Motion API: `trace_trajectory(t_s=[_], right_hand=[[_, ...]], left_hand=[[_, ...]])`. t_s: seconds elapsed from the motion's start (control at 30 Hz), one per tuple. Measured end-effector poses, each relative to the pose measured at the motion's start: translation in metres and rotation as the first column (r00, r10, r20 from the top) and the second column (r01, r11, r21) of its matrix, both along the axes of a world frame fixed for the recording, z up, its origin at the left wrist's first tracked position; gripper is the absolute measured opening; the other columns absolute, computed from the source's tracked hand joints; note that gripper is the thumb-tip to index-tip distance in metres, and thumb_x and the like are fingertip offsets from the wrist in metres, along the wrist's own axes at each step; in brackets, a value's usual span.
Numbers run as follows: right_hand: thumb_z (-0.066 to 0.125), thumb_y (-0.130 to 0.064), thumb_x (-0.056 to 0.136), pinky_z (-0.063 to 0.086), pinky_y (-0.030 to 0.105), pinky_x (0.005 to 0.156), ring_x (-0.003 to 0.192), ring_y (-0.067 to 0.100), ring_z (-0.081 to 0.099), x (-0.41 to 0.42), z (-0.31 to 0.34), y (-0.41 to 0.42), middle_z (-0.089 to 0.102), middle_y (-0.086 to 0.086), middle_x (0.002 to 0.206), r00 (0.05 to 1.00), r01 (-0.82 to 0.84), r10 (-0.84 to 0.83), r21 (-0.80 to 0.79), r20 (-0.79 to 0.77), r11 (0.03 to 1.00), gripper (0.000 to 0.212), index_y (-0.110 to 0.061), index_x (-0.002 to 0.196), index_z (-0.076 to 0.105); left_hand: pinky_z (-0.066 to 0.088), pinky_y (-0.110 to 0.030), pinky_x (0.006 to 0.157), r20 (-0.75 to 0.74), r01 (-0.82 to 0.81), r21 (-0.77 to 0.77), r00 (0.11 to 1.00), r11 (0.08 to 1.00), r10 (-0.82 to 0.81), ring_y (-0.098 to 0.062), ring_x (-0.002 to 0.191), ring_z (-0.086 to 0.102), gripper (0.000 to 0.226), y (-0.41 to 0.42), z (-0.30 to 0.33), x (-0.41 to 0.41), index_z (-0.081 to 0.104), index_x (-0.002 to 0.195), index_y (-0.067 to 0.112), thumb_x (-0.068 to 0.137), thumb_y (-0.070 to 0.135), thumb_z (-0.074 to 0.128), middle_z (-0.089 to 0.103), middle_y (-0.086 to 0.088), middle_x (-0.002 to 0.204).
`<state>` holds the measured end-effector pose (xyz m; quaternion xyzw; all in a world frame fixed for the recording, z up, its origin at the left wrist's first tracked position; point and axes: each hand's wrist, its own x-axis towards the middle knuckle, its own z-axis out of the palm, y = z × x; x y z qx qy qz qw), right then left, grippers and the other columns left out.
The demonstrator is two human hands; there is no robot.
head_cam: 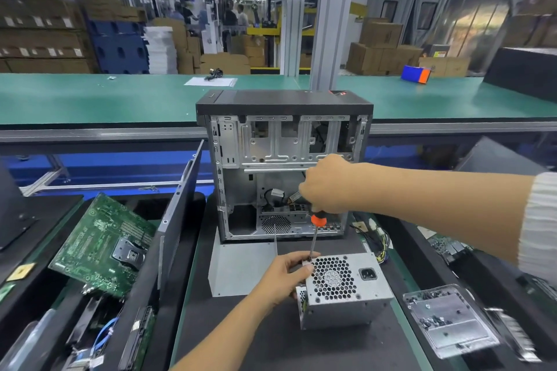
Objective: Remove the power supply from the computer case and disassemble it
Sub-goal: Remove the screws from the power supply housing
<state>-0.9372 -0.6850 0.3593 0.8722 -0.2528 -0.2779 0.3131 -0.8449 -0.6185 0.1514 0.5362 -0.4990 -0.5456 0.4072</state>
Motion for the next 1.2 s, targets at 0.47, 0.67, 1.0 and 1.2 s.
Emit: trace_trajectory(t_s=[0.47, 0.67, 1.0, 1.2], right_hand=[[0.037, -0.053, 0.098, 0.038, 0.034, 0.061, 0.059, 0.017, 0.043, -0.003, 0.013, 0.015, 0.048, -0.001, 0.069, 0.950, 0.304, -0.286, 0.165, -0.127, 0.938, 0.050, -0.008, 0.082, 0.052], [0.047, -0.019, 0.097, 0.026, 0.028, 0.046, 0.064, 0.021, 0.043, -0.007, 0.003, 0.014, 0.057, 0.008, 0.103, 1.000, 0.015, -0.016, -0.007, -0.006, 1.000, 0.021, -0.010, 0.115, 0.055], [0.045, -0.026, 0.099, 0.032, 0.028, 0.051, 0.073, 0.023, 0.051, -0.010, -0.002, 0.024, 0.059, 0.003, 0.092, 0.999, -0.028, 0.029, 0.033, -0.027, 0.999, 0.024, -0.012, 0.112, 0.059], [0.045, -0.010, 0.095, 0.034, 0.029, 0.054, 0.081, 0.025, 0.057, -0.009, -0.001, 0.019, 0.064, 0.006, 0.101, 0.998, 0.035, -0.033, 0.051, -0.046, 0.998, 0.021, -0.011, 0.108, 0.061]], left_hand=[[0.044, -0.018, 0.046, 0.010, 0.010, -0.015, 1.000, 1.000, -0.010, 0.000, 0.057, 0.055, 0.026, -0.005, -0.005, 0.003, 0.065, 0.120, 0.026, 0.099, 0.015, 0.054, 0.057, 0.021, 0.063], [0.043, -0.019, 0.047, -0.030, 0.002, 0.005, 1.000, 1.000, -0.002, -0.002, 0.057, 0.056, 0.025, -0.007, -0.009, 0.003, 0.067, 0.119, 0.027, 0.100, 0.018, 0.054, 0.056, 0.019, 0.063], [0.043, -0.018, 0.048, -0.031, -0.001, 0.003, 1.000, 1.000, 0.001, 0.003, 0.057, 0.058, 0.025, -0.007, -0.011, 0.003, 0.067, 0.119, 0.025, 0.100, 0.016, 0.054, 0.062, 0.020, 0.067], [0.043, -0.018, 0.047, -0.036, -0.017, 0.011, 0.999, 1.000, 0.017, 0.001, 0.060, 0.060, 0.026, -0.008, -0.012, 0.002, 0.067, 0.119, 0.026, 0.100, 0.016, 0.053, 0.065, 0.015, 0.074]])
